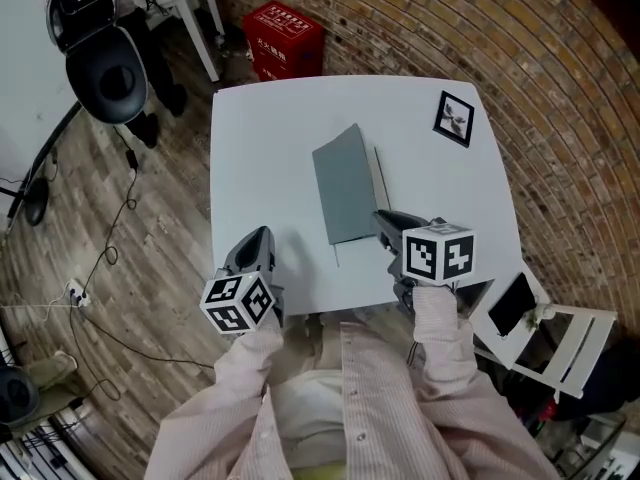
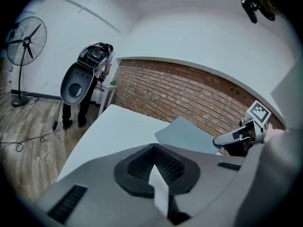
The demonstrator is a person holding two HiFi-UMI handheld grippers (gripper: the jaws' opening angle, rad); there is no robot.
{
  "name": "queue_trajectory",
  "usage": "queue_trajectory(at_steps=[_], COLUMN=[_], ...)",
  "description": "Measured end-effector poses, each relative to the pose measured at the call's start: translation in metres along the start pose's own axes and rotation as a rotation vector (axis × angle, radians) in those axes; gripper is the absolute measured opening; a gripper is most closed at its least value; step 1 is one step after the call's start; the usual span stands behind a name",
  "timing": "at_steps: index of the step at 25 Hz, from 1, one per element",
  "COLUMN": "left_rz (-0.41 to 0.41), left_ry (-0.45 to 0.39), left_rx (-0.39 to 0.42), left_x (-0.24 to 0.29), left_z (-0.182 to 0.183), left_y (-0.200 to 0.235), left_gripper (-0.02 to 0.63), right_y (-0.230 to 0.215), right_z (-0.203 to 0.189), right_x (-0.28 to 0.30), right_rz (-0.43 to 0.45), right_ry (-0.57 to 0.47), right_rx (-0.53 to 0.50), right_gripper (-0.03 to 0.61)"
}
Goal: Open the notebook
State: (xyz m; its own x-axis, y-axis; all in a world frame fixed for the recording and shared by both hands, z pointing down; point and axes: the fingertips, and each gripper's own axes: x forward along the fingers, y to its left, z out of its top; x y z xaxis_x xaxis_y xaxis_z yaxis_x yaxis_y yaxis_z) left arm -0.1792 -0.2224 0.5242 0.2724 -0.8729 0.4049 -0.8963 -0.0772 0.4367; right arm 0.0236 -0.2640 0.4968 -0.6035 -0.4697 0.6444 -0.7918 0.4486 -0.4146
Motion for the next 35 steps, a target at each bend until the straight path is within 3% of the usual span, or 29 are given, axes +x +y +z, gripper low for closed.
queue_trajectory(at_steps=[22, 35], left_rz=[-0.110, -0.095], left_ry=[0.013, -0.005], left_rx=[0.005, 0.012], left_x=[-0.043, -0.067], left_z=[0.018, 0.020], left_y=[0.057, 0.081], left_gripper=[-0.008, -0.008], right_y=[0.082, 0.128], right_z=[0.007, -0.008], right_x=[0.023, 0.051], right_rz=[-0.271, -0.365], right_ry=[0.007, 0.045], right_rx=[-0.296, -0.506], right_gripper=[0.028, 0.028])
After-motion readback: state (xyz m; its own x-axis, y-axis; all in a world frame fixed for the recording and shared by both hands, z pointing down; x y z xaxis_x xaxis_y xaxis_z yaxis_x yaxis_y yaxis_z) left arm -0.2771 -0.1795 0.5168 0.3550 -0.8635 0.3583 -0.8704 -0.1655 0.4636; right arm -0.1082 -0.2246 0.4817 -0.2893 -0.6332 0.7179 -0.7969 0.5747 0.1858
